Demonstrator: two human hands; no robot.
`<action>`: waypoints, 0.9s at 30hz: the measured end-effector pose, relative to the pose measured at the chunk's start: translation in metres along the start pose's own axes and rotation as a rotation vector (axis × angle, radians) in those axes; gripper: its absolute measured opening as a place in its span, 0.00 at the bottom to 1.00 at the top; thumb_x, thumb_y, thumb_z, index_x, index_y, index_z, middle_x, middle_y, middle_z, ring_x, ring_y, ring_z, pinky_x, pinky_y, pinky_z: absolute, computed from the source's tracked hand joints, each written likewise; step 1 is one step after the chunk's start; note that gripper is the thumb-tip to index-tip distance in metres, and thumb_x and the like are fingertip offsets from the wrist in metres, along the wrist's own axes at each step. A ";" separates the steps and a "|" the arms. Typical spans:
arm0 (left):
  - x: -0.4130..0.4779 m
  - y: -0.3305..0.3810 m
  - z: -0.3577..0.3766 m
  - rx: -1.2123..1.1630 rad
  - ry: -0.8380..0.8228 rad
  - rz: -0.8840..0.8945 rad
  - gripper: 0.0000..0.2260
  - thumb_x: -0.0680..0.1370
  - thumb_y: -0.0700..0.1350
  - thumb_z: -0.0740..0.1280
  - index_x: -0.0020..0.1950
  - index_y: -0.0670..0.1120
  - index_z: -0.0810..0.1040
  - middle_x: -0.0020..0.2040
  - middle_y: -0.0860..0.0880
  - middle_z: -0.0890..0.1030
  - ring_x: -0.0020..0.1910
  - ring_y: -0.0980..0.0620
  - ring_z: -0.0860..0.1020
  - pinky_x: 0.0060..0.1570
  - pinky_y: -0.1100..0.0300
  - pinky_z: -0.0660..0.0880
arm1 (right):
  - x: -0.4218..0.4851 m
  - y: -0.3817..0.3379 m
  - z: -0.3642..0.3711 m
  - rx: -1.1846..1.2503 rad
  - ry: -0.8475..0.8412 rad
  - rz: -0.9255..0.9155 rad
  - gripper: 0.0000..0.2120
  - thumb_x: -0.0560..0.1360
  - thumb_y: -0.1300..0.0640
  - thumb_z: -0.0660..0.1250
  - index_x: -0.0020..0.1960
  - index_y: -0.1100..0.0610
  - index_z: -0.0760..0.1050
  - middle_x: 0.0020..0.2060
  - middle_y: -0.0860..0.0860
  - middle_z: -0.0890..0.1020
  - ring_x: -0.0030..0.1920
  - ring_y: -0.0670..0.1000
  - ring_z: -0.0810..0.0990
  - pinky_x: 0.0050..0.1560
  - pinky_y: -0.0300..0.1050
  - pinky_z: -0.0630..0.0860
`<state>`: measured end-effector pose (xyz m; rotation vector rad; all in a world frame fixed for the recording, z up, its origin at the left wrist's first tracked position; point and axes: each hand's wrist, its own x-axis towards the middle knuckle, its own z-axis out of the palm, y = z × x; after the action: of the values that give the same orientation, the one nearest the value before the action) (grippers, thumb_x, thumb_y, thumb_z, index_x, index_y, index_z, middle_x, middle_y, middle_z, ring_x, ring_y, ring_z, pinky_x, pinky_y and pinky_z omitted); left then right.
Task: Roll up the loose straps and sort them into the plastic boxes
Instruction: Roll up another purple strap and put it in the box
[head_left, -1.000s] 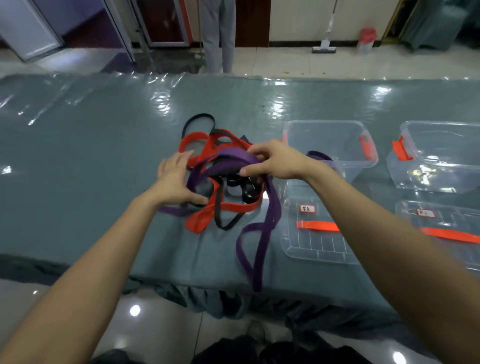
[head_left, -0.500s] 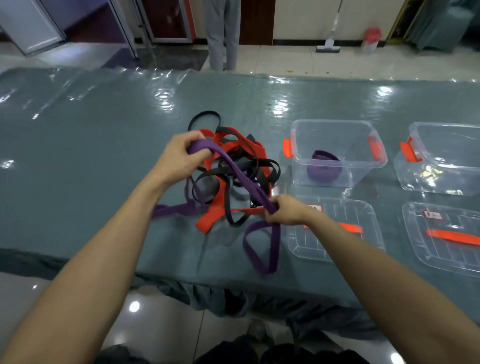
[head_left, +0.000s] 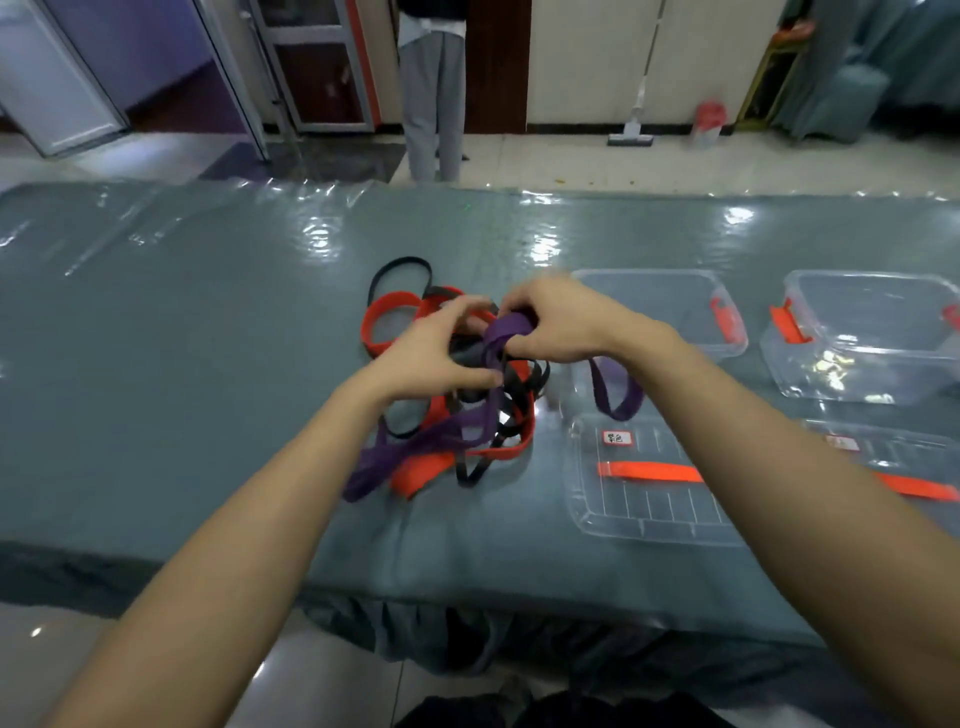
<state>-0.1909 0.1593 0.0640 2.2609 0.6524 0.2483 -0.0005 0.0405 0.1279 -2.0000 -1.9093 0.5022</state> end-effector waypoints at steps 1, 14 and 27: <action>0.009 0.008 0.009 -0.008 -0.024 0.013 0.26 0.67 0.58 0.80 0.64 0.57 0.80 0.53 0.55 0.85 0.52 0.59 0.83 0.59 0.53 0.81 | -0.003 0.006 0.002 0.006 0.018 0.028 0.07 0.72 0.56 0.75 0.47 0.50 0.79 0.38 0.51 0.83 0.38 0.53 0.79 0.39 0.48 0.75; 0.048 -0.002 0.019 0.084 0.199 0.002 0.02 0.72 0.52 0.66 0.43 0.58 0.78 0.37 0.57 0.81 0.39 0.57 0.78 0.43 0.60 0.73 | -0.106 0.168 0.086 0.305 0.026 0.481 0.15 0.71 0.59 0.78 0.39 0.52 0.70 0.32 0.47 0.75 0.35 0.51 0.74 0.41 0.48 0.74; 0.085 0.049 0.175 -0.018 -0.148 -0.085 0.32 0.74 0.52 0.81 0.76 0.57 0.75 0.59 0.55 0.87 0.59 0.60 0.84 0.66 0.55 0.80 | -0.099 0.215 0.006 0.603 0.011 0.281 0.32 0.64 0.56 0.88 0.62 0.53 0.76 0.45 0.50 0.78 0.43 0.47 0.78 0.50 0.50 0.80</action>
<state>-0.0364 0.0671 -0.0246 2.2039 0.6629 0.0447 0.1827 -0.0690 0.0241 -1.8399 -1.2563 0.9979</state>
